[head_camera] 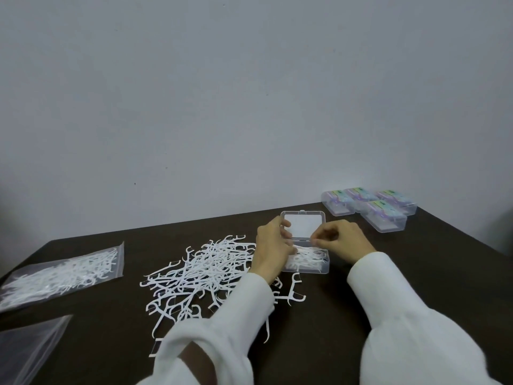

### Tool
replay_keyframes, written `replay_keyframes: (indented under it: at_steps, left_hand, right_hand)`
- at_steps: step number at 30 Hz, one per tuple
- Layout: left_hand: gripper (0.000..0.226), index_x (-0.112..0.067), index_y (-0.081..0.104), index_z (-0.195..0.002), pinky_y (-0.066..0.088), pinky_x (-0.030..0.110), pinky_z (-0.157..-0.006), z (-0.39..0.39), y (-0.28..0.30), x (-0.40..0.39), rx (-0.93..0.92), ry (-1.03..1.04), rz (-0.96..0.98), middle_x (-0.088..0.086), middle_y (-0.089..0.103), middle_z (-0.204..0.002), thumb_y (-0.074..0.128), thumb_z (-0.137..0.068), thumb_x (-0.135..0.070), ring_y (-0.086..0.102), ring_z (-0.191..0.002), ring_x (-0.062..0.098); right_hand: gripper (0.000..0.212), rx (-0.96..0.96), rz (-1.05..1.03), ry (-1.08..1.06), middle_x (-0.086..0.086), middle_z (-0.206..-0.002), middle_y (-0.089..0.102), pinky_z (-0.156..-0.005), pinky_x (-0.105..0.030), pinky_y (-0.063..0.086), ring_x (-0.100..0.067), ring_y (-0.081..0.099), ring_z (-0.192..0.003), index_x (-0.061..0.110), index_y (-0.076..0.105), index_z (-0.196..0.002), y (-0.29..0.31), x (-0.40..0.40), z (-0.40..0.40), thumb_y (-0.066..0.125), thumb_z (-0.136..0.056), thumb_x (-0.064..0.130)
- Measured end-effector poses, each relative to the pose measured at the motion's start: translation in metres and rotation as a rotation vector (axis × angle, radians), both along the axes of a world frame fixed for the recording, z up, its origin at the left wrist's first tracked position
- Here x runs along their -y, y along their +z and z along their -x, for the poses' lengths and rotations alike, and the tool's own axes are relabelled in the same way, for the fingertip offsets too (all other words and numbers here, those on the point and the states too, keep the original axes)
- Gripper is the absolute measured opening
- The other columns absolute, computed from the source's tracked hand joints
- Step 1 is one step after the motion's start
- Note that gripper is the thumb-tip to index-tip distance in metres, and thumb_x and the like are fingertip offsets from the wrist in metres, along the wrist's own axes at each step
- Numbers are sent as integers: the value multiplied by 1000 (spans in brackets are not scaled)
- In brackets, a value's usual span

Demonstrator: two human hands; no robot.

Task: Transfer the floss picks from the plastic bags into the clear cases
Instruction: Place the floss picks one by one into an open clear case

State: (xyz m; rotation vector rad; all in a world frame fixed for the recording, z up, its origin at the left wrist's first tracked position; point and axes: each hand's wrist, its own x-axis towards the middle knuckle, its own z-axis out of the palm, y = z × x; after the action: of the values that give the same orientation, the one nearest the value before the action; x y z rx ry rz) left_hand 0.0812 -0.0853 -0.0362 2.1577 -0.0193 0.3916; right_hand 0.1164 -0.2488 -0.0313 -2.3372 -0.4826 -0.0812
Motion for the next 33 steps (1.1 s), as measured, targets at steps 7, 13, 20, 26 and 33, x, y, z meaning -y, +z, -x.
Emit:
replay_keyframes:
  at_steps: [7, 13, 20, 26, 33]
  left_hand:
    - [33, -13, 58, -101, 57, 22, -68, 2, -3, 3, 69, 10, 84, 11, 64, -91, 63, -79, 11, 69, -77, 20]
    - [22, -8, 64, -96, 54, 13, -68, 3, 5, -6, 141, 31, 155, 8, 68, -87, 66, -80, 6, 67, -75, 12]
    - [20, -11, 66, -95, 53, 14, -69, 15, 8, -18, 143, 7, 170, 4, 71, -87, 67, -80, 3, 68, -80, 8]
    - [19, -9, 68, -96, 51, 12, -73, 35, 12, -43, 104, -35, 110, 2, 71, -90, 61, -84, 4, 69, -84, 8]
    - [20, -25, 66, -97, 44, 13, -82, 72, 10, -98, -10, -36, -73, -13, 69, -99, 64, -87, -8, 61, -93, -6]
  right_hand:
    - [10, 16, -20, 160, 5, -79, 64, -68, -16, 44, -6, 58, -75, 24, 67, -81, 4, -3, 6, 71, -78, 33]
    - [10, 17, 222, 163, 10, -82, 65, -89, -30, 44, -8, 59, -79, 34, 67, -78, -1, -5, -2, 71, -79, 24]
    - [18, 81, 265, 89, 2, -102, 67, -99, -36, 41, -13, 58, -93, 30, 72, -88, 2, -9, 3, 60, -87, 17]
    - [18, 178, 165, 166, 3, -93, 68, -84, -28, 51, -11, 60, -82, 27, 71, -84, 7, -21, 13, 59, -85, 13]
    - [14, 192, 224, 357, 8, -86, 65, -70, -15, 46, -7, 58, -79, 25, 70, -89, 12, -51, 38, 62, -82, 16]
